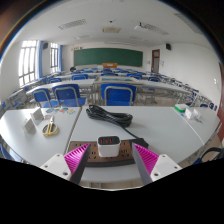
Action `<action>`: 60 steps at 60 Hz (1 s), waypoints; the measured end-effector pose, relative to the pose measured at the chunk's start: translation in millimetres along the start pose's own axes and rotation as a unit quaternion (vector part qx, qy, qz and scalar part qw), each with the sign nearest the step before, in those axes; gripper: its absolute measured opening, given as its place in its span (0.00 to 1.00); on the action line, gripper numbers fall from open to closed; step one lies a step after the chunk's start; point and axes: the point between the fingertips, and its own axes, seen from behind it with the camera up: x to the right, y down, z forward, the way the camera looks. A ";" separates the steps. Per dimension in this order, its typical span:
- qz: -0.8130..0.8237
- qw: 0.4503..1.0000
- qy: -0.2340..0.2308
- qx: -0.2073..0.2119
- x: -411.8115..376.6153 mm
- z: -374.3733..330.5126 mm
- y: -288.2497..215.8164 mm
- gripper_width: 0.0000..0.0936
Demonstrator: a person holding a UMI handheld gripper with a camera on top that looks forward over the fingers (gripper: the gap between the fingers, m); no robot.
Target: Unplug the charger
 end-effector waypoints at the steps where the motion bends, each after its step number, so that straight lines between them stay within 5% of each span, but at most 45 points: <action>1: 0.001 1.000 0.002 0.002 -0.2 6.4 -2.8 0.91; 7: 0.000 1.000 -0.002 -0.004 -7.8 40.9 -0.6 0.81; 14: -0.003 1.000 0.004 0.000 -7.4 52.3 -5.1 0.45; 26: 0.001 1.000 -0.014 -0.015 -11.9 52.2 -5.6 0.28; 35: 0.017 0.999 -0.031 -0.023 -11.8 44.0 -18.8 0.24; 43: -0.009 0.980 -0.048 0.191 4.9 -52.9 -214.4 0.24; 48: 0.006 0.967 -0.035 0.253 47.9 -84.2 -280.5 0.24; 55: 0.044 0.973 -0.018 0.224 112.5 -59.5 -296.0 0.24; 60: 0.031 0.987 0.021 0.159 164.8 -18.8 -198.1 0.24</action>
